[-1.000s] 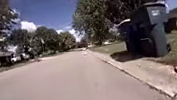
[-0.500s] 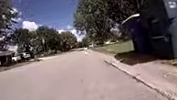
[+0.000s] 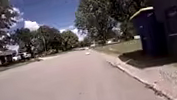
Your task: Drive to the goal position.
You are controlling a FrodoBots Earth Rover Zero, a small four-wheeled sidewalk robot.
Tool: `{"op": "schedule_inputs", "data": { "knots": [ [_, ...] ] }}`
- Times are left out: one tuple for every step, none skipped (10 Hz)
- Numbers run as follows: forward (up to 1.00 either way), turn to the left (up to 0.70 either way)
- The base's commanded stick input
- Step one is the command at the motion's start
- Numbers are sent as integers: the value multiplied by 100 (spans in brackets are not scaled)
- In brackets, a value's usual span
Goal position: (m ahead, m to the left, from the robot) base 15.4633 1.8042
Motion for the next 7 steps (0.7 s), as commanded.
{"op": "schedule_inputs", "data": {
  "knots": [
    [85,2],
    [85,2],
    [85,2],
    [85,2],
    [85,2],
    [85,2],
    [85,2]
  ]
}}
